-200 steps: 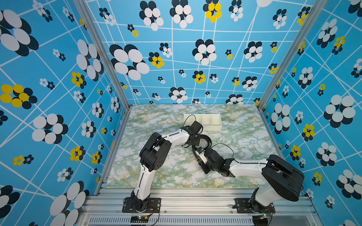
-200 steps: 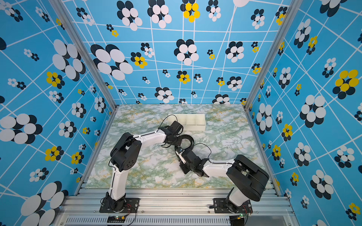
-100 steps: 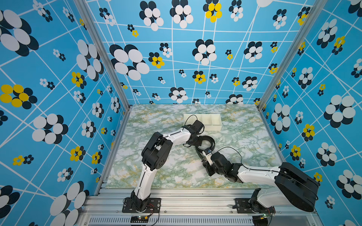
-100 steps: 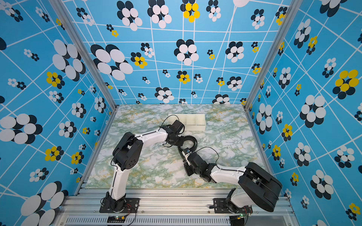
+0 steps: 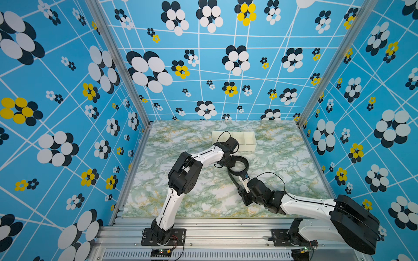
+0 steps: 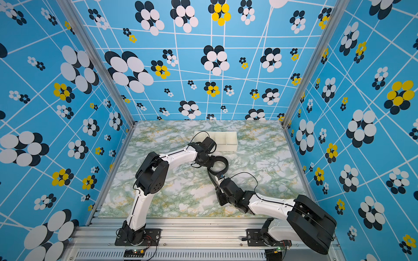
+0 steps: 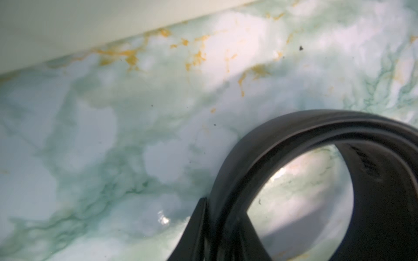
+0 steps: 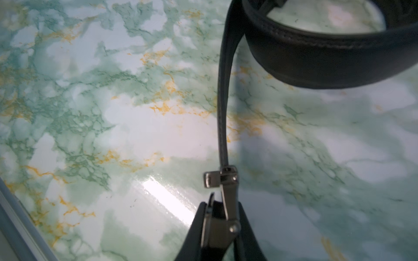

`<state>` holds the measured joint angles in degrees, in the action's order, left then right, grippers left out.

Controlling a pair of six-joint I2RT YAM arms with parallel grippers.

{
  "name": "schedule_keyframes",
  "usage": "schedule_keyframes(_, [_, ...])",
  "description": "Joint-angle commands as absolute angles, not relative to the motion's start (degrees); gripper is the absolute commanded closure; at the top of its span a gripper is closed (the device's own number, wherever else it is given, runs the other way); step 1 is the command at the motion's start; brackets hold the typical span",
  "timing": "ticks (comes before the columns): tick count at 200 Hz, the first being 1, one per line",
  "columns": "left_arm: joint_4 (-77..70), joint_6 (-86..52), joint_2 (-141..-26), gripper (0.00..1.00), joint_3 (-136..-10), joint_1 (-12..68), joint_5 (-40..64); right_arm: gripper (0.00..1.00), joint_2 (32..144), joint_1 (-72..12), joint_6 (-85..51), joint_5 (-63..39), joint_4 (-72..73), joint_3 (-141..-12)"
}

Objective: Place the belts into the storage roll
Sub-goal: Roll the belt at the center of the board.

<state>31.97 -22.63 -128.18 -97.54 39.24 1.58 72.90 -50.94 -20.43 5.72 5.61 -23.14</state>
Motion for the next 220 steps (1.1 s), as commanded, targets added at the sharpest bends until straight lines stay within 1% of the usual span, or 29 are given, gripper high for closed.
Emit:
schedule_keyframes(1, [37.05, -21.81, -134.40, 0.75, -95.36, 37.30, -6.32, 1.00, 72.06, -51.47, -21.80, 5.73, 1.08, -22.40])
schedule_keyframes(40, [37.61, -21.08, -134.48, 0.76, -95.50, 37.25, -7.12, 1.00, 71.14, -51.46, -23.56, 8.00, -0.21, -21.70])
schedule_keyframes(82, [37.79, -19.94, -134.43, 0.79, -95.54, 37.18, -6.59, 1.00, 66.67, -51.48, -26.63, 11.93, -2.78, -19.64])
schedule_keyframes(140, [39.62, -19.42, -135.89, 0.79, -98.06, 36.65, -6.08, 1.00, 62.83, -51.48, -29.62, 12.74, -5.79, -18.24])
schedule_keyframes(194, [41.50, -18.98, -137.27, 0.78, -100.46, 36.01, -6.22, 1.00, 61.65, -51.49, -30.65, 11.03, -7.16, -17.98])
schedule_keyframes(220, [41.75, -18.60, -137.64, 0.79, -100.98, 35.79, -6.38, 1.00, 58.54, -51.92, -31.61, 9.91, -7.63, -16.64])
